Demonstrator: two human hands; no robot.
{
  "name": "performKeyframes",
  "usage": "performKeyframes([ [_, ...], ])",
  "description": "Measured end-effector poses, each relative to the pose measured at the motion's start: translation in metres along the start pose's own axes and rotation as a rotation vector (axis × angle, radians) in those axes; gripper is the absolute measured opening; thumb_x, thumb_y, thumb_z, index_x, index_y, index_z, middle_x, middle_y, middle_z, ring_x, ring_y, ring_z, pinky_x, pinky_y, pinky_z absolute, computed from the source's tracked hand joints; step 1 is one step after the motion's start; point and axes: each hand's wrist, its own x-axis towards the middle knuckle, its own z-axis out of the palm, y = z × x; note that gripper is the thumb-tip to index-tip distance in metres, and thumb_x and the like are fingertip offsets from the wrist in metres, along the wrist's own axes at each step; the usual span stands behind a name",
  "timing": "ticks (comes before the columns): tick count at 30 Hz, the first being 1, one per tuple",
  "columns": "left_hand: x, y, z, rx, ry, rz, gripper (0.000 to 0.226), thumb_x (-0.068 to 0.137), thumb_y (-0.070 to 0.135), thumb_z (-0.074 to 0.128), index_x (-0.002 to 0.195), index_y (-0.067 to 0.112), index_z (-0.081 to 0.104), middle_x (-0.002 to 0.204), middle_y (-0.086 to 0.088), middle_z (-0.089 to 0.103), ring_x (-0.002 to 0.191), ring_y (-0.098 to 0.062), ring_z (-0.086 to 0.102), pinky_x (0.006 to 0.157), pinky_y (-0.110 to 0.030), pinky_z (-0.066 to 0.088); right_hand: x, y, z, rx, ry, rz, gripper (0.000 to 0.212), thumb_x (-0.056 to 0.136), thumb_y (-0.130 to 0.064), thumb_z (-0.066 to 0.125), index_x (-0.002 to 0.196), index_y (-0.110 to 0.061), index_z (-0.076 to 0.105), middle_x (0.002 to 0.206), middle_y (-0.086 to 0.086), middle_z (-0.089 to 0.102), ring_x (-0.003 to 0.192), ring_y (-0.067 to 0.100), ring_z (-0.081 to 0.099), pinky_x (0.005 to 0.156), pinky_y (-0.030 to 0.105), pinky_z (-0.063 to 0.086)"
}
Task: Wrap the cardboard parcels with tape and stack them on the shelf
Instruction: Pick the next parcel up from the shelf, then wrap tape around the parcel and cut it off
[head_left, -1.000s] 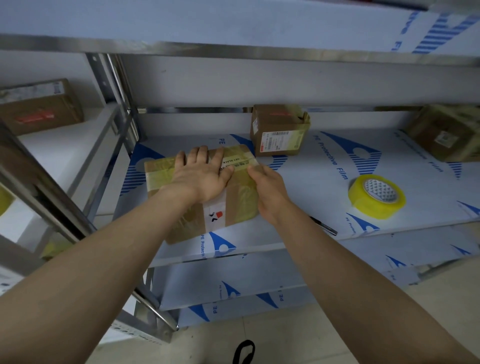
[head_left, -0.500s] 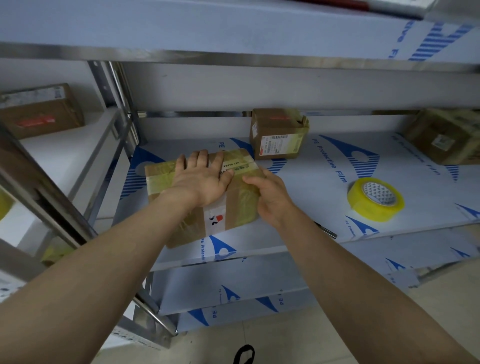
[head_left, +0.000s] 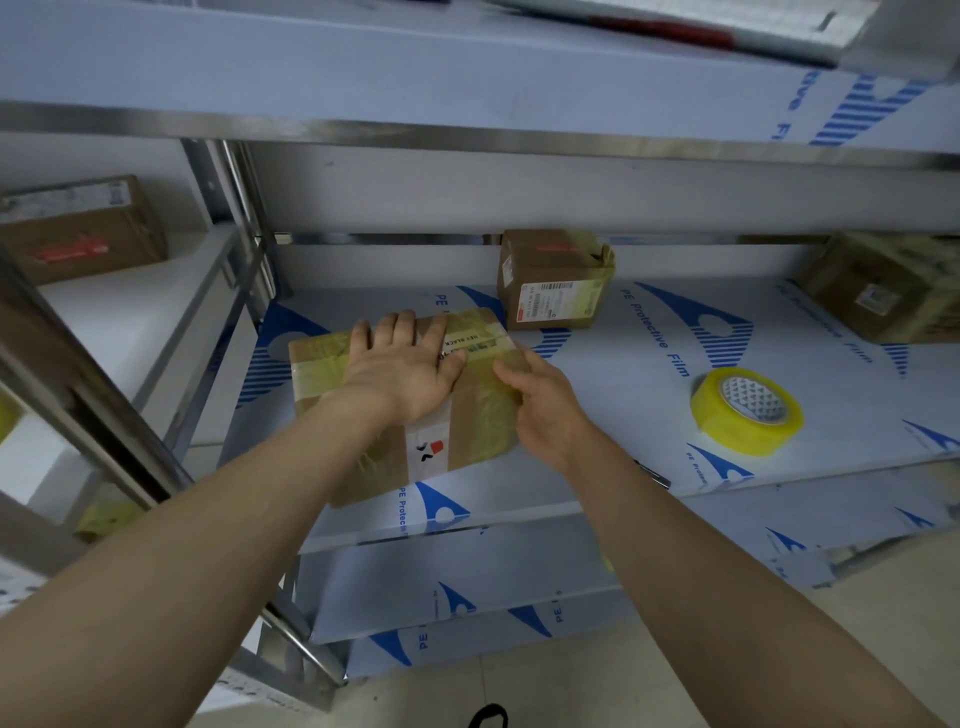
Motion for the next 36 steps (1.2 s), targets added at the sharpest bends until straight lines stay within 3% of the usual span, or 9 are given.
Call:
performKeyframes([
  [4,0.000,0.000,-0.001,-0.009,-0.001,0.006,0.065,0.095,0.060,0.008,0.152,0.030,0.001,0.160,-0.007,0.004,0.146,-0.026,0.001,0.116,-0.049,-0.003,0.001,0.000,0.000,-0.041,0.048,-0.010,0.019,0.095,-0.009,0.053,0.108,-0.019,0.062,0.084,-0.001,0.075,0.077,0.011,0.072,0.061,0.027,0.057],
  [8,-0.002,-0.003,-0.004,-0.041,-0.033,0.016,0.079,0.086,0.075,0.010,0.152,0.031,0.000,0.160,-0.006,0.004,0.147,-0.025,0.001,0.115,-0.048,-0.003,0.000,-0.004,0.001,-0.107,0.190,0.090,0.033,0.100,-0.041,0.042,0.093,-0.020,0.067,0.079,-0.004,0.074,0.070,0.006,0.070,0.054,0.020,0.053],
  [10,0.000,-0.003,-0.008,-0.056,-0.084,0.011,0.085,0.083,0.079,0.015,0.151,0.032,0.000,0.160,-0.006,0.004,0.147,-0.025,0.000,0.115,-0.049,-0.006,0.000,-0.007,-0.006,-0.133,0.246,0.084,0.034,0.100,-0.041,0.040,0.096,-0.020,0.066,0.101,-0.001,0.070,0.089,0.007,0.065,0.070,0.021,0.051],
  [13,0.006,0.001,-0.019,-0.070,-0.110,-0.043,0.079,0.088,0.072,0.027,0.152,0.031,0.004,0.160,-0.006,0.009,0.147,-0.026,0.004,0.111,-0.055,-0.013,-0.006,-0.016,-0.029,-0.236,0.341,0.083,0.042,0.100,-0.036,0.042,0.136,-0.014,0.049,0.142,0.002,0.048,0.131,0.015,0.043,0.110,0.031,0.029],
  [18,0.010,0.036,-0.033,-0.142,0.144,0.009,0.062,0.096,0.049,0.032,0.149,0.019,0.024,0.156,-0.006,0.023,0.145,-0.022,0.015,0.114,-0.052,-0.009,-0.018,-0.033,-0.077,-0.437,0.506,0.011,0.036,0.097,-0.026,0.050,0.129,-0.010,0.055,0.137,0.007,0.053,0.122,0.019,0.048,0.107,0.029,0.032],
  [21,0.009,0.075,-0.035,-0.241,0.241,0.177,0.048,0.096,0.038,0.043,0.138,0.015,0.046,0.144,-0.011,0.042,0.134,-0.026,0.035,0.114,-0.041,0.017,-0.030,-0.041,-0.110,-0.543,0.602,-0.074,0.032,0.096,-0.009,0.052,0.127,-0.007,0.057,0.132,0.010,0.055,0.107,0.014,0.049,0.091,0.015,0.039],
  [23,0.007,0.100,-0.033,-0.325,0.259,0.279,0.044,0.095,0.031,0.048,0.134,0.011,0.051,0.139,-0.013,0.047,0.127,-0.029,0.042,0.104,-0.034,0.034,-0.040,-0.047,-0.138,-0.716,0.644,-0.116,0.040,0.093,0.002,0.050,0.132,-0.005,0.052,0.137,0.013,0.052,0.114,0.017,0.050,0.091,0.015,0.040],
  [31,0.015,0.167,-0.018,-0.399,0.078,0.351,0.045,0.096,0.026,0.049,0.139,0.010,0.047,0.144,-0.011,0.044,0.131,-0.027,0.042,0.105,-0.031,0.036,-0.052,-0.074,-0.240,-1.636,0.653,0.110,0.074,0.083,-0.009,0.066,0.147,-0.013,0.029,0.152,0.015,0.030,0.142,0.032,0.024,0.114,0.041,0.026],
  [36,0.018,0.186,-0.007,-0.469,0.019,0.304,0.043,0.098,0.021,0.047,0.140,0.013,0.045,0.146,-0.007,0.044,0.130,-0.023,0.043,0.103,-0.024,0.031,-0.049,-0.077,-0.266,-1.994,0.583,0.169,0.054,0.087,-0.023,0.061,0.138,-0.020,0.044,0.143,0.008,0.045,0.138,0.026,0.031,0.113,0.036,0.025],
])
